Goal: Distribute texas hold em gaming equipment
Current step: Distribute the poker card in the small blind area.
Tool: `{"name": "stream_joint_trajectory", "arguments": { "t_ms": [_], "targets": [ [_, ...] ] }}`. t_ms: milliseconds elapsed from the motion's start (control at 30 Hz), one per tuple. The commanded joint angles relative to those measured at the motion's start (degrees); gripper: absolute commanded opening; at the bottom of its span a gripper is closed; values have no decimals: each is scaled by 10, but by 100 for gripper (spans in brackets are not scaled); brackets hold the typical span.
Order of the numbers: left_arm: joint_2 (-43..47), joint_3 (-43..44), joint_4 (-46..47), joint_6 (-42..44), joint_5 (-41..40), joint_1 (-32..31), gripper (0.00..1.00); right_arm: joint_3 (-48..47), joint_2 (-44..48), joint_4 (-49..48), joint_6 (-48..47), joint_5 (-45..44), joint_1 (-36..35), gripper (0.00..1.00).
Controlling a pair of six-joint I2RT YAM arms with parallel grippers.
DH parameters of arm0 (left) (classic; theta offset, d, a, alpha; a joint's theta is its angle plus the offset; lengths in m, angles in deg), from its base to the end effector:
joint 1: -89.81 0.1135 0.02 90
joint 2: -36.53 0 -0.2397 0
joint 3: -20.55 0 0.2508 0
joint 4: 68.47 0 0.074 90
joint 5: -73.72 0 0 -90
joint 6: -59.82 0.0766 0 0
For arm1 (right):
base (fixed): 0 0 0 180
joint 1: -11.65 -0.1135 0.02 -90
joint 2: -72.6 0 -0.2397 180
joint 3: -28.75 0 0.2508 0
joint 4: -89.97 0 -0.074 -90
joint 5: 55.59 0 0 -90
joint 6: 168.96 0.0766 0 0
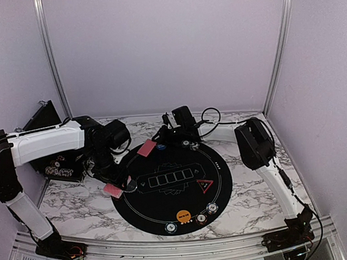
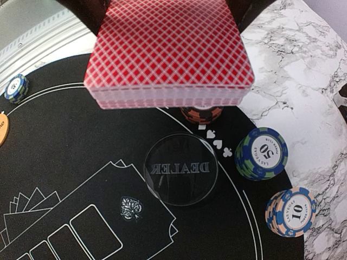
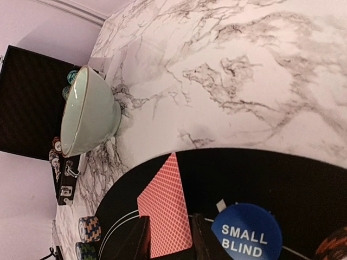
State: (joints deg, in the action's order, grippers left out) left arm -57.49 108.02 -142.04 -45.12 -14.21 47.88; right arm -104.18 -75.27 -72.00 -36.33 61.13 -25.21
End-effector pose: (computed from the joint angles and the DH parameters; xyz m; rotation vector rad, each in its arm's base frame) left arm 0.2301 -0.2104 0.1757 0.7052 2.9183 -0.1713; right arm 0.4472 0.3784 0.0988 -0.1850 2.3677 1.2483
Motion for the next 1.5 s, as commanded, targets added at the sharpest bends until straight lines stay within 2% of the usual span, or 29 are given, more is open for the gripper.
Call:
{"name": "stream_joint_trajectory", "arguments": {
  "t_ms": [0, 400, 533, 767, 1200, 1467],
  "targets": [
    [20, -1, -9, 8, 0, 3, 52, -58, -26, 48, -44, -34, -5, 26],
    [20, -1, -9, 9, 3, 3, 52, -142, -38, 65, -109, -80, -5, 47],
    [19, 0, -9, 9, 1, 3, 52, -131, -11, 79, -124, -81, -4, 51],
    [12, 8, -10, 6, 3, 2, 52, -9, 87, 62, -119, -47, -4, 55],
    [-33, 55, -15, 8, -8, -35, 52, 343, 300, -74, -65, 106, -2, 63],
    [-70, 96, -18, 11, -7, -65, 52, 481, 391, -114, -46, 160, -2, 72]
  ]
}}
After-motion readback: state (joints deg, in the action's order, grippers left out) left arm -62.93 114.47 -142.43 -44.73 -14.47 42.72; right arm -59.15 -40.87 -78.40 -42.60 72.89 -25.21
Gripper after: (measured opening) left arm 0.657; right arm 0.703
